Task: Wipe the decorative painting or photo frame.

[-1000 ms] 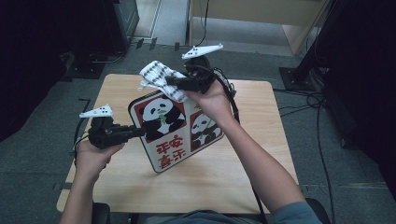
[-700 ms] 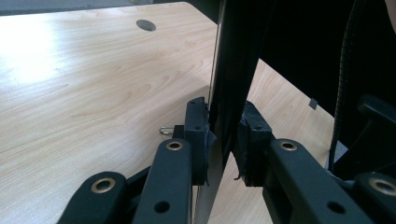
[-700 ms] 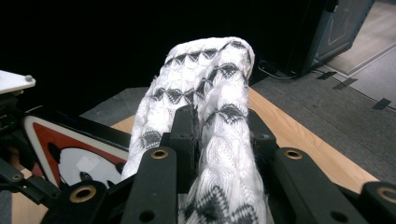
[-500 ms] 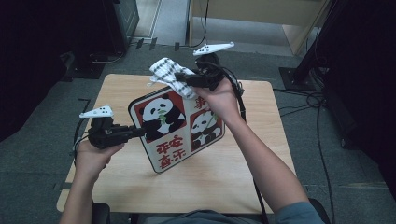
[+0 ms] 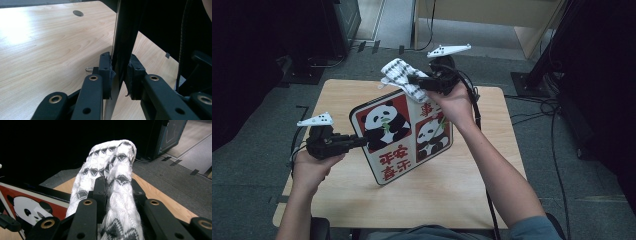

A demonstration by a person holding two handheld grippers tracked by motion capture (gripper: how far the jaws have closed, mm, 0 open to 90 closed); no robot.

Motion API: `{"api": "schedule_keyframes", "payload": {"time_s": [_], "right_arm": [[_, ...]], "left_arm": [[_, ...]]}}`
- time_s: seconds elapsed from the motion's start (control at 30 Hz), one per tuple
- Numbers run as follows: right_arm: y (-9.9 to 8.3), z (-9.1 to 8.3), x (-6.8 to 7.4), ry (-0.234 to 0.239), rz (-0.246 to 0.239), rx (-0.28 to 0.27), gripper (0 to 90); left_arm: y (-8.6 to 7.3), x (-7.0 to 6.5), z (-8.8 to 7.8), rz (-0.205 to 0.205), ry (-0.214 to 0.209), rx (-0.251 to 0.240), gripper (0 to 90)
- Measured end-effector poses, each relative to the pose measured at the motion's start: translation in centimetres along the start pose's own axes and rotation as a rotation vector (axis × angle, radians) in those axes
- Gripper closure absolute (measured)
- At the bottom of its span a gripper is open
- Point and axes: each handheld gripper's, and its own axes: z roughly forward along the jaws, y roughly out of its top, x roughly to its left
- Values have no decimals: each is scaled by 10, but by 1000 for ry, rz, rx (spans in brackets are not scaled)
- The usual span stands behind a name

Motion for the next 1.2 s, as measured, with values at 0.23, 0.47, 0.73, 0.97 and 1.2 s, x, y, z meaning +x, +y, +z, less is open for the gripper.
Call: {"api": "schedule_keyframes", "payload": {"time_s": [0.23,0.47,0.73,0.97,1.2], "right_arm": [[-3,-3,-8,-13,9,-16,746],[-5,-7,-14,-21,17,-26,746],[-6,-12,-22,-45,24,-33,746],[-8,-16,-29,-70,16,-43,746],[-10,-21,-37,-84,34,-49,747]], "left_arm": [[0,0,0,-3,2,-3,773],[0,0,0,-1,-1,-2,774],[-1,0,0,0,1,-2,774],[-1,0,0,0,0,-3,775],[-1,0,0,-3,-2,-6,774]]}}
